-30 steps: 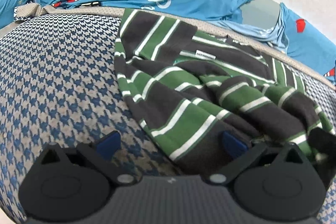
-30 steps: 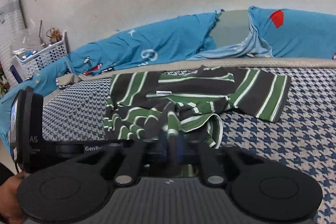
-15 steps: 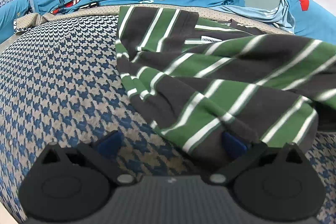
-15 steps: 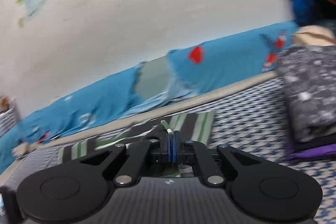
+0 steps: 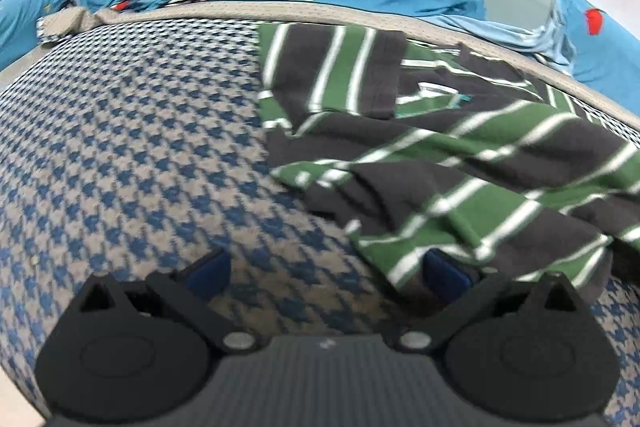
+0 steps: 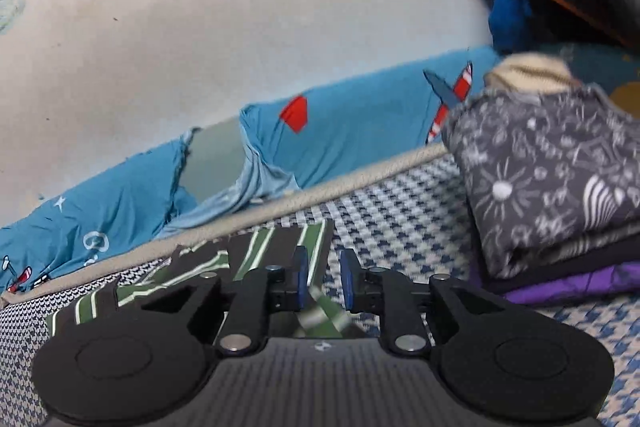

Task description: Fold clothes

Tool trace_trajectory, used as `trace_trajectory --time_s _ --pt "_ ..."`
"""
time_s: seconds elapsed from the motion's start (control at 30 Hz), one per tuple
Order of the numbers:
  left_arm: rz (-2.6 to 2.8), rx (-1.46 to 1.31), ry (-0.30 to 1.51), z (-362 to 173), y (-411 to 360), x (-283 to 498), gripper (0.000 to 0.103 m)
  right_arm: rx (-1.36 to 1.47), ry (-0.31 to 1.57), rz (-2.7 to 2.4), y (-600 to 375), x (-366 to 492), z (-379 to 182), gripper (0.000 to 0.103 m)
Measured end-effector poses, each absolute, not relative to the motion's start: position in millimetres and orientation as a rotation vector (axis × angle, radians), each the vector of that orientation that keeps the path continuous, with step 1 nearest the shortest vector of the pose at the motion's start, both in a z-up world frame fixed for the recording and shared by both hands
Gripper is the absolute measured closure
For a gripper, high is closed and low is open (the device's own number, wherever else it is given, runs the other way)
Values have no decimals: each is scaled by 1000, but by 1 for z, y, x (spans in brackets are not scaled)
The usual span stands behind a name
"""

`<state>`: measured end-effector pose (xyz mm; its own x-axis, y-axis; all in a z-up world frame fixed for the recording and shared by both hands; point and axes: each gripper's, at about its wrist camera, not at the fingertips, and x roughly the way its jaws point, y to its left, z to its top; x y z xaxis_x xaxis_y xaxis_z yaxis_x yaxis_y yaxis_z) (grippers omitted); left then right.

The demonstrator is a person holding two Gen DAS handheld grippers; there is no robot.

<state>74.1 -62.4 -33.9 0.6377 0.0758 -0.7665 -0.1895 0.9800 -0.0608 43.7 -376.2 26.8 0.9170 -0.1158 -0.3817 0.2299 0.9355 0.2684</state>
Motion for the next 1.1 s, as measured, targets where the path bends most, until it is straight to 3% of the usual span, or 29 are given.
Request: trace_trajectory --time_s 0.23,0.73,0.83,1.1 --pt "262 -166 864 -26 -40 68 0 182 343 -72 -348 21 38 85" --pt "283 -226 848 -14 -13 59 0 -54 620 445 -257 -3 -4 77" --pt "277 -229 847 -14 -13 60 0 -79 645 460 -248 -5 -13 71" --pt "261 -232 847 -13 -14 60 0 -98 670 463 -234 8 -27 70"
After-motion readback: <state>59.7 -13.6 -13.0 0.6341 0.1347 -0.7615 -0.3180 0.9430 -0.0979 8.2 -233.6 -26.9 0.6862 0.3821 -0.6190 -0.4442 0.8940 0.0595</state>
